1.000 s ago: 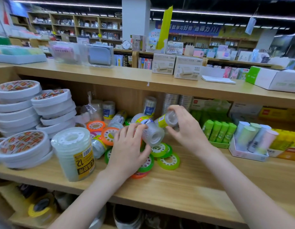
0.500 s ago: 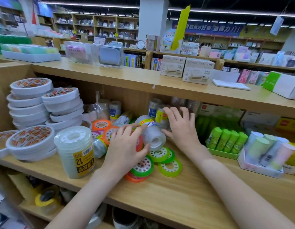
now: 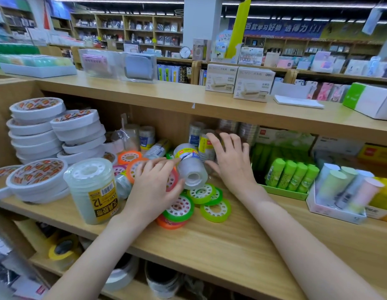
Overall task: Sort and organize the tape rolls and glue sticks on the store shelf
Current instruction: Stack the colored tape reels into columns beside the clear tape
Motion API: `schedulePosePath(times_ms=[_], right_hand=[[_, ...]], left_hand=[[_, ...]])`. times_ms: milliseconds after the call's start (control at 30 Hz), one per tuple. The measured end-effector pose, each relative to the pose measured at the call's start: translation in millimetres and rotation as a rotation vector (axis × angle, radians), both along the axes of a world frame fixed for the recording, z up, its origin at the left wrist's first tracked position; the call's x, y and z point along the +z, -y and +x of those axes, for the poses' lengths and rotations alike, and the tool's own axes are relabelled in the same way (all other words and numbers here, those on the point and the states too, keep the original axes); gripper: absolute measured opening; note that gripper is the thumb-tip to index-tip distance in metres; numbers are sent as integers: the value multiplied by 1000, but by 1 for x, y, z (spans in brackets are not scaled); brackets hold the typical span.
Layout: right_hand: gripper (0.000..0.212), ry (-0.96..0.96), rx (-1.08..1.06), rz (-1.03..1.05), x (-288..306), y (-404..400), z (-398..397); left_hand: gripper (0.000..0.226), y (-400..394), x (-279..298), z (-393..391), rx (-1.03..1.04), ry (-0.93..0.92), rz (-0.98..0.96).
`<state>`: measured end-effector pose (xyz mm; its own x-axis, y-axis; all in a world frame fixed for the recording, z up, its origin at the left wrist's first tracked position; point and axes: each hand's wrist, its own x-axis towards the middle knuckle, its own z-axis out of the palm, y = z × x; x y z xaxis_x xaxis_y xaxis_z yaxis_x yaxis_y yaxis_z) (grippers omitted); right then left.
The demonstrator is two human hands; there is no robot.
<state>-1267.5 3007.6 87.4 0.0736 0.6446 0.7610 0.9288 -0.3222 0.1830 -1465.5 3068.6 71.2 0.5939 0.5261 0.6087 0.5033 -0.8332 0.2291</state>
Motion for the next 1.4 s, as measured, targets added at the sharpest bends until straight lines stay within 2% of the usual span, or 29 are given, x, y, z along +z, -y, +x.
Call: schedulePosePath(times_ms=[67,133,200,267,367,533,667,800,933,1033,1100,1200,1300,1400], right_hand=[[57,-100,175,26,6,9,0],[43,-288,376,5,13,22,-4],[44,-453,550,-151,17,31,-10],[43,-529,605,-330,15,33,-15],[43,-595,577,-382,13,30,-19],[35,-577,537,-234,7,21,-31],[31,-514,485,-119,7,15,-40],[29,-618,475,53,18,23,-37],[31,-676,443,81,30,45,-28],[32,-599,391,90,45,66,-17],[32,-525,309,44,60,80,-5],[33,-427,143,-163,80,93,11],[30,-436,21,-397,84,85,16],[19,-436,-17,-437,84,65,15]], left_hand=[[50,1,0,-3,-23,16,-7],[45,3,-2,-6,-42,47,-11],[40,6,-4,-10,-61,86,-4],[39,10,-6,-17,-75,105,-2],[38,14,-11,-27,-75,103,-12],[38,27,-20,-40,-95,118,15],[46,34,-29,-43,-53,43,29],[45,33,-27,-41,-23,13,33],[42,36,-23,-36,18,23,63],[39,38,-14,-27,-10,47,121],[37,37,-10,-19,-39,41,144],[33,39,-12,-12,-40,25,128],[30,47,-18,-16,-36,75,106],[31,53,-22,-23,-28,116,86]])
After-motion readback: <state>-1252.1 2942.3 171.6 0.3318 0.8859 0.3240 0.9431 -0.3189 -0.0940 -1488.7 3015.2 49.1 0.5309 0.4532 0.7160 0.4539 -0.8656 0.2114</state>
